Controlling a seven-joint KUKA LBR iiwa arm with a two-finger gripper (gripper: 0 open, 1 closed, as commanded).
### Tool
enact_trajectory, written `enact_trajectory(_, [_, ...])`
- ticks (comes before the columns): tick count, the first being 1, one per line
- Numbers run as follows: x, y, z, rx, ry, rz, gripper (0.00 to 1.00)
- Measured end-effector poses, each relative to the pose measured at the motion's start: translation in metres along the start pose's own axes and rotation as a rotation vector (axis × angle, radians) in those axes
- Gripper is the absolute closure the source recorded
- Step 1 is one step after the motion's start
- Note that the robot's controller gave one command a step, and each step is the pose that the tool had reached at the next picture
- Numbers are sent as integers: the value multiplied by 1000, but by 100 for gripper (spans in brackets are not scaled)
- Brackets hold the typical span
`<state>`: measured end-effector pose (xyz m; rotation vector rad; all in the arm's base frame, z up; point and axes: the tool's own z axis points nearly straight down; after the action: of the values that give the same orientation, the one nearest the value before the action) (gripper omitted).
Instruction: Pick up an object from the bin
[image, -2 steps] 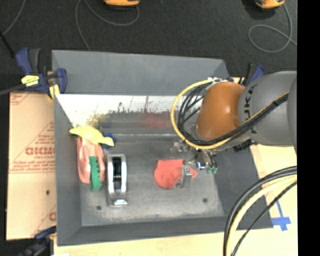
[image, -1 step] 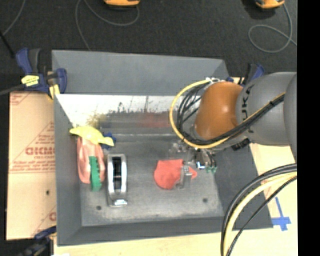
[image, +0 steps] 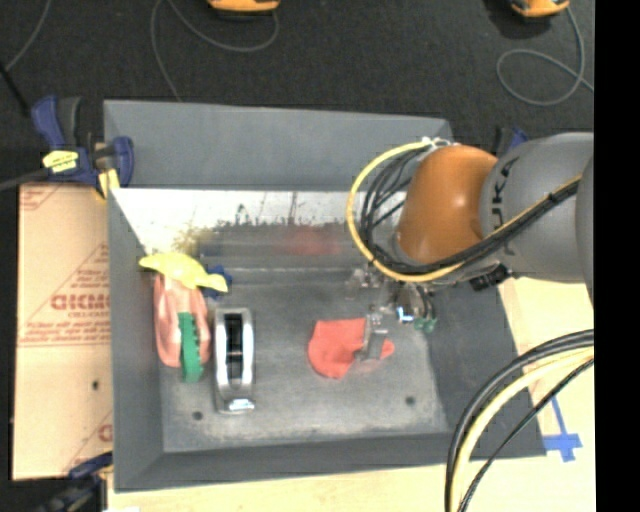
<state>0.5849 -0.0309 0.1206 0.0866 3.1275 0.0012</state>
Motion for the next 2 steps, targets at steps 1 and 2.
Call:
enact_trajectory(1, [7,-5,46,3,14,-53,0])
enact_trajectory(2, [-6,-13,49,0,-7,62,100])
